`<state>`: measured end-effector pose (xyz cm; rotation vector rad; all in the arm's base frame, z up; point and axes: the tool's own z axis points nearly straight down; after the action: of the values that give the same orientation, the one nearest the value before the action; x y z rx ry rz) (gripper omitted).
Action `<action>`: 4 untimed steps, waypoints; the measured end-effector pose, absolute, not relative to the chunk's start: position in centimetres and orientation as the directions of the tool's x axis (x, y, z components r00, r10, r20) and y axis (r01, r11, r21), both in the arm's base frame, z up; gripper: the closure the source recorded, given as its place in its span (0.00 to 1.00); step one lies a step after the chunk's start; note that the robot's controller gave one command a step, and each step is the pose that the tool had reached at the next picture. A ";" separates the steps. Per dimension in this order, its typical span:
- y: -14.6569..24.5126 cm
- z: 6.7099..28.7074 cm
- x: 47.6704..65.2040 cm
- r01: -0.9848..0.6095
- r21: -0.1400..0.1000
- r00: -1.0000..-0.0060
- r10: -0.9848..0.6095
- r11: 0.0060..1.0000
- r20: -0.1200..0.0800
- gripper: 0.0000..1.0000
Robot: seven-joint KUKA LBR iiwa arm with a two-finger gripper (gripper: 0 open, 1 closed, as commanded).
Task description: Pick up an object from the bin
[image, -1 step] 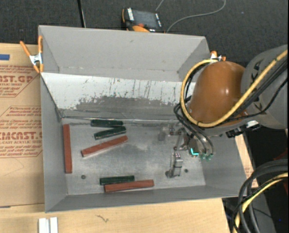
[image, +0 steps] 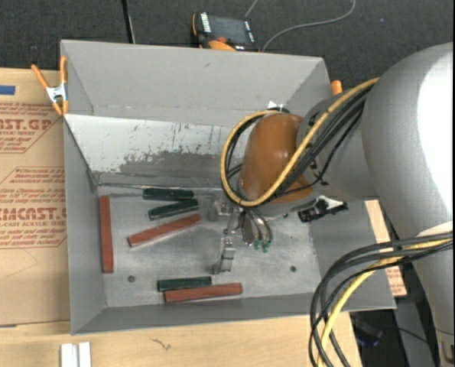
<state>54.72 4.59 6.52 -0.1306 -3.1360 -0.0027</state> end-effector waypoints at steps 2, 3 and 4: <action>15.0 7.1 57.8 -0.270 0.000 -0.963 -0.270 0.963 -0.006 0.00; 14.8 7.1 57.9 -0.255 0.002 -0.967 -0.255 0.967 -0.005 0.00; 15.9 7.0 55.4 -0.267 0.002 -0.964 -0.267 0.964 0.000 0.00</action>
Offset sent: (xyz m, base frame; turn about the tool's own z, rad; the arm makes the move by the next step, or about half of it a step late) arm 0.0431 0.0653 0.0133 -0.0130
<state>55.39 15.87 6.96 0.4240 -3.1129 -0.0030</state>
